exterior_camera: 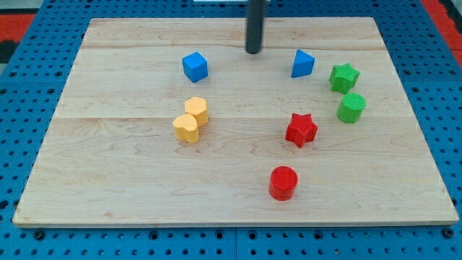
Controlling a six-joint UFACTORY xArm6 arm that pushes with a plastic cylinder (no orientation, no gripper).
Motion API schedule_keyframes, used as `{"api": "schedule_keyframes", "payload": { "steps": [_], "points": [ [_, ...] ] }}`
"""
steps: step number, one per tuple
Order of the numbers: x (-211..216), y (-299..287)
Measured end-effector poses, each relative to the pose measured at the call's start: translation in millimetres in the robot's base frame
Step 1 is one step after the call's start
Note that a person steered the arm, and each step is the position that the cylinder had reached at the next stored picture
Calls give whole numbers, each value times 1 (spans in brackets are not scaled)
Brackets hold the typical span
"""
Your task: Slightly move the blue cube to the left side of the blue triangle
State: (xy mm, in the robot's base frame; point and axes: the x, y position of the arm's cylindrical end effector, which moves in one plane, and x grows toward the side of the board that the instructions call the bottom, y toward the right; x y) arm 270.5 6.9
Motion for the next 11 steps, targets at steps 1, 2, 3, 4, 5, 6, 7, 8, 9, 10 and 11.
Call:
{"api": "schedule_keyframes", "payload": {
  "steps": [1,2,3,4,5,6,7,8,9,10,11],
  "points": [
    [-13,-90],
    [8,-133],
    [50,-144],
    [59,-106],
    [59,-69],
    [53,-44],
    [52,-64],
    [64,-131],
    [127,-153],
    [172,-138],
    [198,-120]
  ]
}}
